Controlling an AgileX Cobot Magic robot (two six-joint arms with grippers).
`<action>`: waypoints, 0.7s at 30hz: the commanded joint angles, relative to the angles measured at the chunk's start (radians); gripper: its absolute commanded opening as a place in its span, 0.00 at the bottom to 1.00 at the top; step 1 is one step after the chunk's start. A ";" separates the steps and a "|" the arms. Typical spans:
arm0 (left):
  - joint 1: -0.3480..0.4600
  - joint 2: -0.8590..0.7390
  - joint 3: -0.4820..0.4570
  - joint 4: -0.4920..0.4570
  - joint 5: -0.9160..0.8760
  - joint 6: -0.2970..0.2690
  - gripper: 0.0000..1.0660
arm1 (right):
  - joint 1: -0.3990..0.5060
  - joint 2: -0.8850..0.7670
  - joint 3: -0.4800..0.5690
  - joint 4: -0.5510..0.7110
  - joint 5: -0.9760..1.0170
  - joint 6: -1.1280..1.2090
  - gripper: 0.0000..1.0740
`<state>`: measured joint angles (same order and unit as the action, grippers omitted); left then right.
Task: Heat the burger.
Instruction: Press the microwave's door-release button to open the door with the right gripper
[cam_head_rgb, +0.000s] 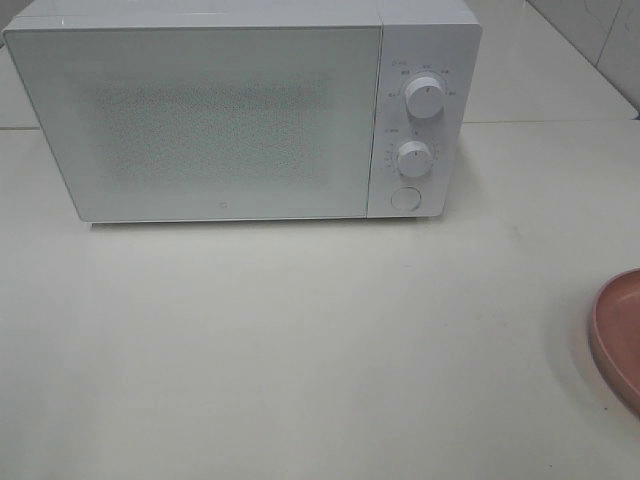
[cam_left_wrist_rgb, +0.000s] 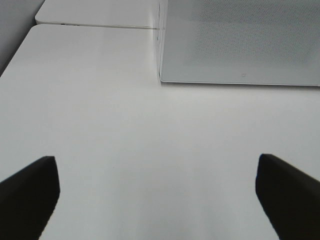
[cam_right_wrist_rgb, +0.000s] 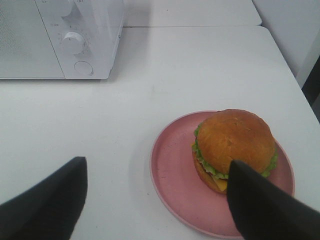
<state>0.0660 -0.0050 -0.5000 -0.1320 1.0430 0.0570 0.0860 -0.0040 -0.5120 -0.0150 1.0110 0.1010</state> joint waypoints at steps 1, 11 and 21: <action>-0.005 -0.024 0.003 -0.006 -0.009 0.002 0.94 | -0.005 -0.024 0.002 -0.001 -0.017 -0.003 0.70; -0.005 -0.024 0.003 -0.006 -0.009 0.002 0.94 | -0.005 -0.024 0.002 -0.001 -0.017 -0.003 0.70; -0.005 -0.024 0.003 -0.006 -0.009 0.002 0.94 | -0.005 -0.015 -0.048 -0.002 -0.054 0.001 0.70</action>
<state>0.0660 -0.0050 -0.5000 -0.1320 1.0420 0.0570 0.0860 -0.0040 -0.5360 -0.0150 0.9870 0.1010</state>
